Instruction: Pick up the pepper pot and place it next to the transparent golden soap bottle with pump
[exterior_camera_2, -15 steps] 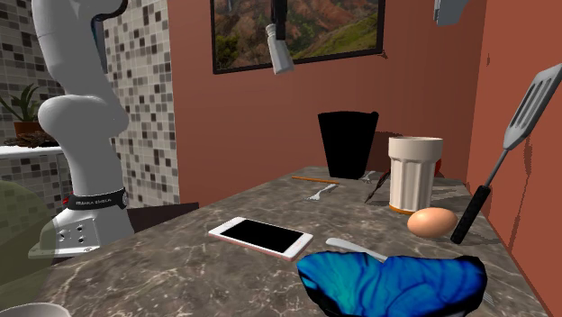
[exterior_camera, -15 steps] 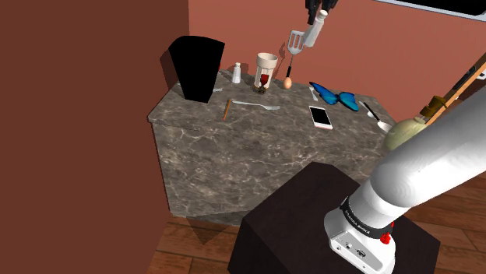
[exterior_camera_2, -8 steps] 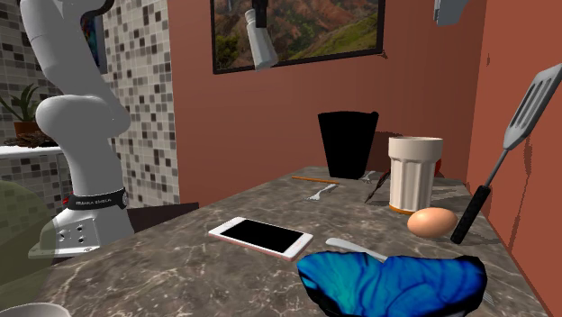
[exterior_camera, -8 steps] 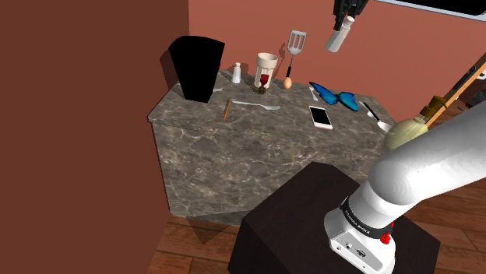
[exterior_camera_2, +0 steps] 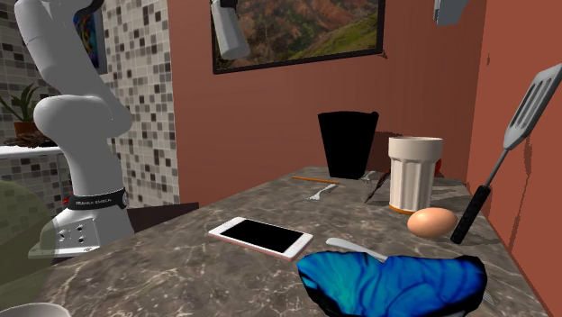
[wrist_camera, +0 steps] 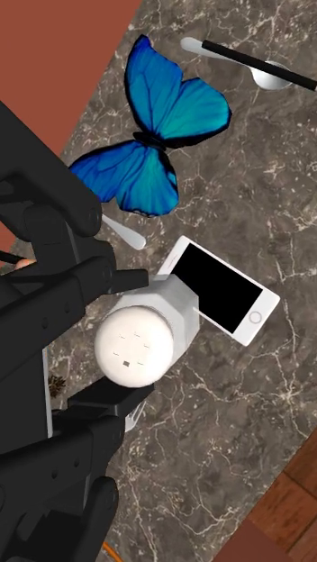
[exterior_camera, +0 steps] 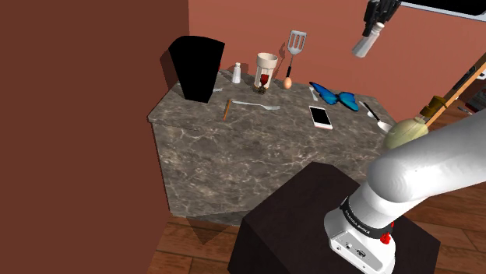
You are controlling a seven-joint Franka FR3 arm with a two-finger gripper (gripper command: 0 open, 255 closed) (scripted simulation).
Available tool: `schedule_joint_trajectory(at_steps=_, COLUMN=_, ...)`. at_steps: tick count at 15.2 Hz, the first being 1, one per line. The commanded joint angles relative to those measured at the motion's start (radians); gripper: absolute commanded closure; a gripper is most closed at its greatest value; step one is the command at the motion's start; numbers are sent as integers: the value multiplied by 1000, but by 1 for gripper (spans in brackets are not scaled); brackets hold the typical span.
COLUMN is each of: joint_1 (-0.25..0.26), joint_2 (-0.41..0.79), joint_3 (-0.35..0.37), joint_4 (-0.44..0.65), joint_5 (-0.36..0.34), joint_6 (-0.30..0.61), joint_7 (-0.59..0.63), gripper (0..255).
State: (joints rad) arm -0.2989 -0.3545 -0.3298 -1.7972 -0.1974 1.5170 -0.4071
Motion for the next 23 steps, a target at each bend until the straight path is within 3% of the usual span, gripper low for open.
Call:
schedule_joint_trajectory(at_steps=1, joint_1=-16, joint_2=-8, joint_3=-34, joint_4=3, joint_5=-11, joint_6=-2, joint_7=-51, gripper=255)
schedule_joint_trajectory(at_steps=9, joint_1=-72, joint_2=7, joint_3=-182, joint_4=40, joint_5=-38, joint_6=12, joint_7=-254, gripper=255)
schedule_joint_trajectory(at_steps=16, joint_1=-108, joint_2=85, joint_3=-330, joint_4=126, joint_5=-19, joint_6=27, joint_7=-444, gripper=255)
schedule_joint_trajectory(at_steps=23, joint_1=-116, joint_2=46, joint_3=-325, joint_4=-1, joint_5=-41, joint_6=120, joint_7=-421, gripper=255)
